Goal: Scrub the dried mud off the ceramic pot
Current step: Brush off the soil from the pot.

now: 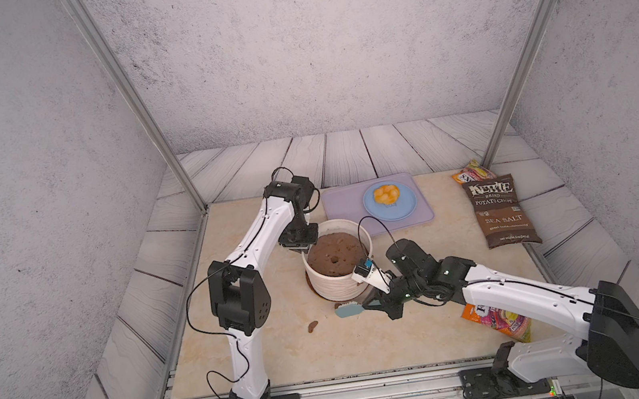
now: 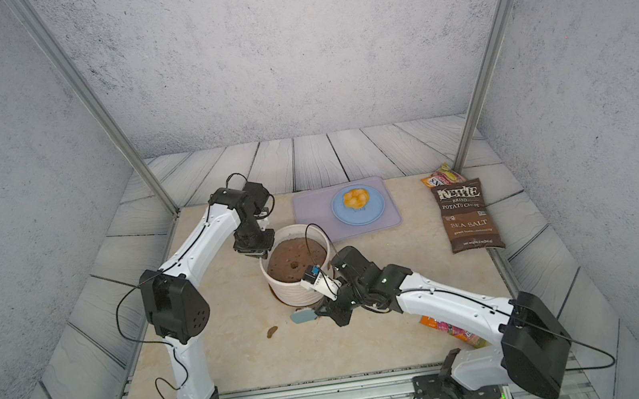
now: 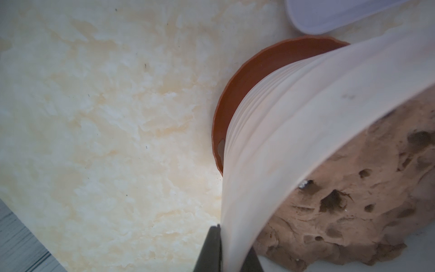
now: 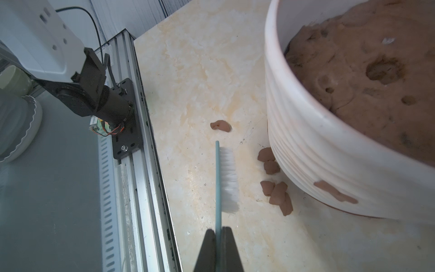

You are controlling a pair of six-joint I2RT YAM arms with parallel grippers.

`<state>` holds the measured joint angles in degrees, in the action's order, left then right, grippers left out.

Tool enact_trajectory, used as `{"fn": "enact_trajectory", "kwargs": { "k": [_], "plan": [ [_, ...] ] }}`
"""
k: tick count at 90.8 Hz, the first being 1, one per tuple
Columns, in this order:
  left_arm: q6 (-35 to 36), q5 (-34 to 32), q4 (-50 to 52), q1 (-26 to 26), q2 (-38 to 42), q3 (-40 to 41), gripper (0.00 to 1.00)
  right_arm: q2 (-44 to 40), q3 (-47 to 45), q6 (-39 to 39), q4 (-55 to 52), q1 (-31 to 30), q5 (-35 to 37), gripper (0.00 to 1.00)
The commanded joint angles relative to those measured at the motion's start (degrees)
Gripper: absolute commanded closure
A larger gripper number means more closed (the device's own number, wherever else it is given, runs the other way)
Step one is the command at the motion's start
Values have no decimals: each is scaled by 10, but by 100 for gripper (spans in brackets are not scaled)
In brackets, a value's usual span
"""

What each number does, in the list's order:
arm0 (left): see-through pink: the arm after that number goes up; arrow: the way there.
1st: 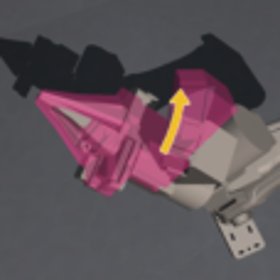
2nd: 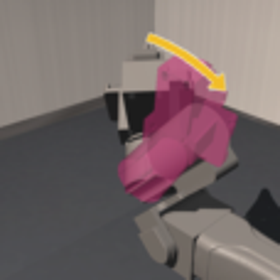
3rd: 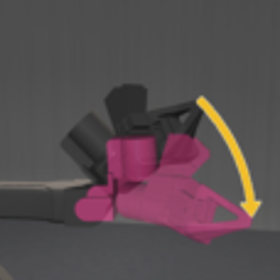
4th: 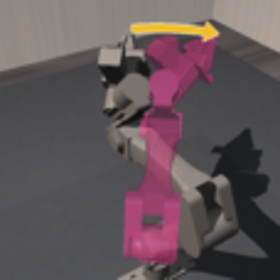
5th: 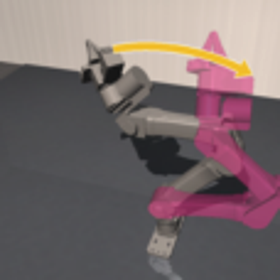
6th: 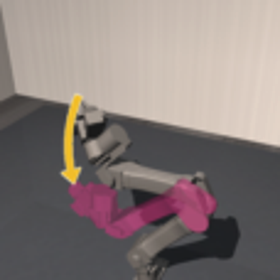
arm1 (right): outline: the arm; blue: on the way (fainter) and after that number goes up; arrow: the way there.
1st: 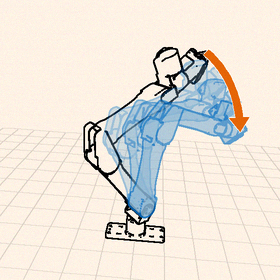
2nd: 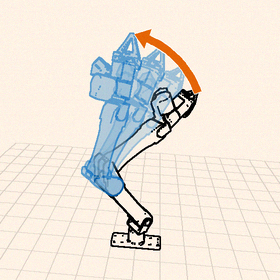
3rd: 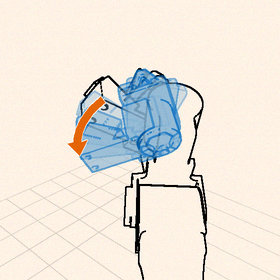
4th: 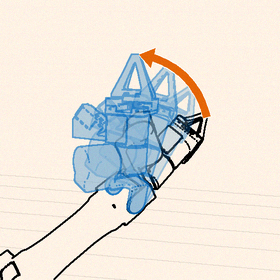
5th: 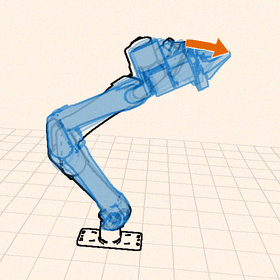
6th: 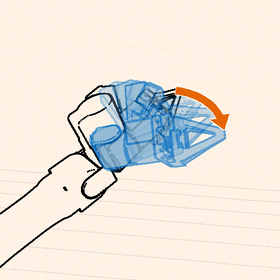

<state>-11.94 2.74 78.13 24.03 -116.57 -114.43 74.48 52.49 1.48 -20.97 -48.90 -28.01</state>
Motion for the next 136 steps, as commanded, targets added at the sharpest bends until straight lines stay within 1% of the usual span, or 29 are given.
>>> {"fn": "enact_trajectory", "kwargs": {
  "k": [1, 26, 43, 57, 60, 62, 65, 70, 73, 77, 80, 93, 103, 108, 116, 126, 136],
  "plan": [
    [76, -25, -30, -8, -45, -8, 100, -12, 15, 2, -25, 0, -11, 100],
    [123, -39, -26, -10, -66, -48, 100, -11, 17, -3, -23, 1, -4, 100],
    [126, -40, -25, -10, -63, -52, 100, -15, 16, -4, -25, 1, 4, 100],
    [109, -41, -25, -10, -47, -51, 91, -14, 17, -4, -23, 1, 7, 100],
    [103, -41, -25, -10, -43, -51, 81, -14, 17, -4, -23, 1, 7, 100],
    [99, -40, -25, -10, -40, -51, 77, -14, 17, -4, -23, 1, 8, 100],
    [92, -39, -24, -10, -36, -51, 72, -14, 17, -5, -23, 1, 8, 100],
    [81, -36, -22, -10, -28, -51, 67, -15, 17, -4, -23, 1, 8, 100],
    [69, -37, -21, -10, -24, -52, 63, -15, 16, -3, -22, 1, 8, 100],
    [51, -37, -22, -10, -15, -49, 53, -15, 16, -3, -22, 1, 9, 100],
    [39, -37, -28, -10, -5, -46, 47, -16, 16, -2, -23, 1, 10, 100],
    [-14, -40, -8, -10, 11, -57, 36, -19, 8, -2, -17, 2, 14, 100],
    [-76, -38, 30, -10, 12, -67, 33, -21, 5, -3, -12, 3, 15, 100],
    [-138, -43, 43, -10, 16, -61, 33, -22, 3, -2, -9, 4, 18, 100],
    [-217, -26, 42, -8, 38, -23, 33, -24, 1, -2, -3, 6, 21, 100],
    [-327, -23, 49, -4, 73, 10, 33, -27, -2, -2, 3, 7, 24, 100],
    [-408, -9, 22, 22, 115, 38, 31, -31, -5, -5, 8, 9, 25, 100]
  ]
}}
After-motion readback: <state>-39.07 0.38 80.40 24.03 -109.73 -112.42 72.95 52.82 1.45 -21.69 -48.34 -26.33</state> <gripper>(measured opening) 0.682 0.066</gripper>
